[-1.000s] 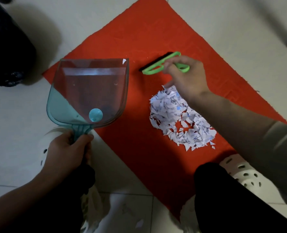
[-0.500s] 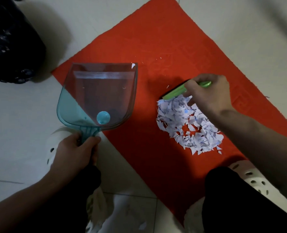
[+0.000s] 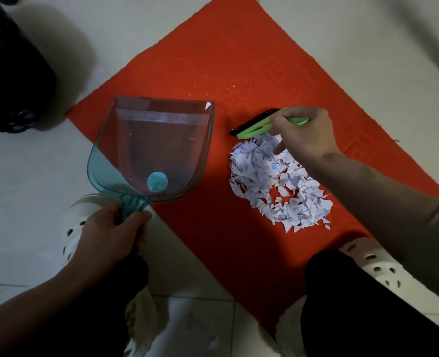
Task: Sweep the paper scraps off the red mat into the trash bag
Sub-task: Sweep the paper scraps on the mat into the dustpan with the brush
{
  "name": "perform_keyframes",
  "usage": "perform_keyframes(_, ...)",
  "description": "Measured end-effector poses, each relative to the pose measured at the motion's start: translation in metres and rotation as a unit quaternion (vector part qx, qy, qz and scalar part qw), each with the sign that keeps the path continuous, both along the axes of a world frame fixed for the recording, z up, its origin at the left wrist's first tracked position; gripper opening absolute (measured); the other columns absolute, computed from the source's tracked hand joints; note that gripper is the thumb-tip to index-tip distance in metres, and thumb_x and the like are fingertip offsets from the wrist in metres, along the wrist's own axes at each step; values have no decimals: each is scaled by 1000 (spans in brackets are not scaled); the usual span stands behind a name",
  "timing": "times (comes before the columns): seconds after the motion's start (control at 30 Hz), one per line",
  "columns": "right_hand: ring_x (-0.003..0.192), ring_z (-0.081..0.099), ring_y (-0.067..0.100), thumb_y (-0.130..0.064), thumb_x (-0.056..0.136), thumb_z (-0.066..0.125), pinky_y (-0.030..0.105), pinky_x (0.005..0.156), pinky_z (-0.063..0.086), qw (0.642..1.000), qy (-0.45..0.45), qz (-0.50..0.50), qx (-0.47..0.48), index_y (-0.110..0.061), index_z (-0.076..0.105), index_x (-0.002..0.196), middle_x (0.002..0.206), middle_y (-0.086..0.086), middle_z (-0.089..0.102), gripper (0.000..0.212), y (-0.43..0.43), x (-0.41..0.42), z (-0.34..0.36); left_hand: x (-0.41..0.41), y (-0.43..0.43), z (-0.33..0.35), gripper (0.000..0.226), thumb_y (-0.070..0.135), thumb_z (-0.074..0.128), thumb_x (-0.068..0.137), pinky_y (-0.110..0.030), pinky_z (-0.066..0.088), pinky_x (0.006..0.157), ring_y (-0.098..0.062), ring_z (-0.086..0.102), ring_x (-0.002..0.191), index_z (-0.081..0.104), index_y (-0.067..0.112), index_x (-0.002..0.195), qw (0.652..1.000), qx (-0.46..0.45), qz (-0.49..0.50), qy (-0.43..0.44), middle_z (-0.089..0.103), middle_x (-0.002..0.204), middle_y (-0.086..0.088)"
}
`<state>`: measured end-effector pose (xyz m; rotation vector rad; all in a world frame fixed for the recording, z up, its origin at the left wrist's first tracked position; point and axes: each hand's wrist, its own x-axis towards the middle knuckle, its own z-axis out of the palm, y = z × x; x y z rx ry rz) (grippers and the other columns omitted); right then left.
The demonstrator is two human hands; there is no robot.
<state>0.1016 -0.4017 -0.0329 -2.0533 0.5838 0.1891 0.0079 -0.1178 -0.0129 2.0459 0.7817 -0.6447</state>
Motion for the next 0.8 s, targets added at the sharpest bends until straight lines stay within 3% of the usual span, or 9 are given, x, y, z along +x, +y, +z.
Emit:
perform_keyframes(0.13, 54, 68, 25, -17, 86, 62, 15, 37, 37, 999, -6, -29, 17, -8, 73, 83, 75, 9, 73, 14, -12, -14, 10, -1, 0, 1, 20, 15, 64, 89, -22, 47, 39, -8, 52, 33, 60, 0, 76, 1000, -6, -19, -7, 61, 57, -13)
perform_keyframes(0.3, 57, 65, 30, -13, 86, 62, 27, 47, 49, 992, -60, -75, 80, -4, 72, 85, 81, 16, 72, 14, -20, -38, 23, -6, 3, 1, 22, 17, 66, 87, -28, 46, 47, -13, 54, 37, 62, -1, 77, 999, 1, -41, -14, 63, 55, -11)
perform_keyframes(0.43, 52, 63, 28, -7, 84, 58, 24, 46, 46, 991, -67, -85, 73, -6, 71, 90, 79, 15, 71, 14, -25, -60, 30, -10, 7, 1, 28, 23, 67, 86, -30, 47, 54, -12, 56, 37, 63, -1, 73, 996, 29, -83, -30, 65, 51, -10)
perform_keyframes(0.6, 45, 58, 22, -13, 86, 58, 33, 47, 50, 991, -100, -90, 25, -8, 65, 79, 61, 14, 62, 11, -39, -89, 36, -17, 8, 5, 26, 26, 69, 84, -32, 48, 54, -17, 60, 43, 63, 3, 73, 988, 47, -137, -53, 65, 50, -8)
perform_keyframes(0.8, 46, 51, 24, -16, 79, 54, 30, 45, 40, 985, -97, -129, -55, -10, 60, 67, 62, 27, 58, 14, -62, -123, 35, -25, 6, 4, 30, 26, 71, 83, -30, 47, 52, -20, 60, 42, 58, 7, 64, 971, 64, -216, -77, 63, 45, -5)
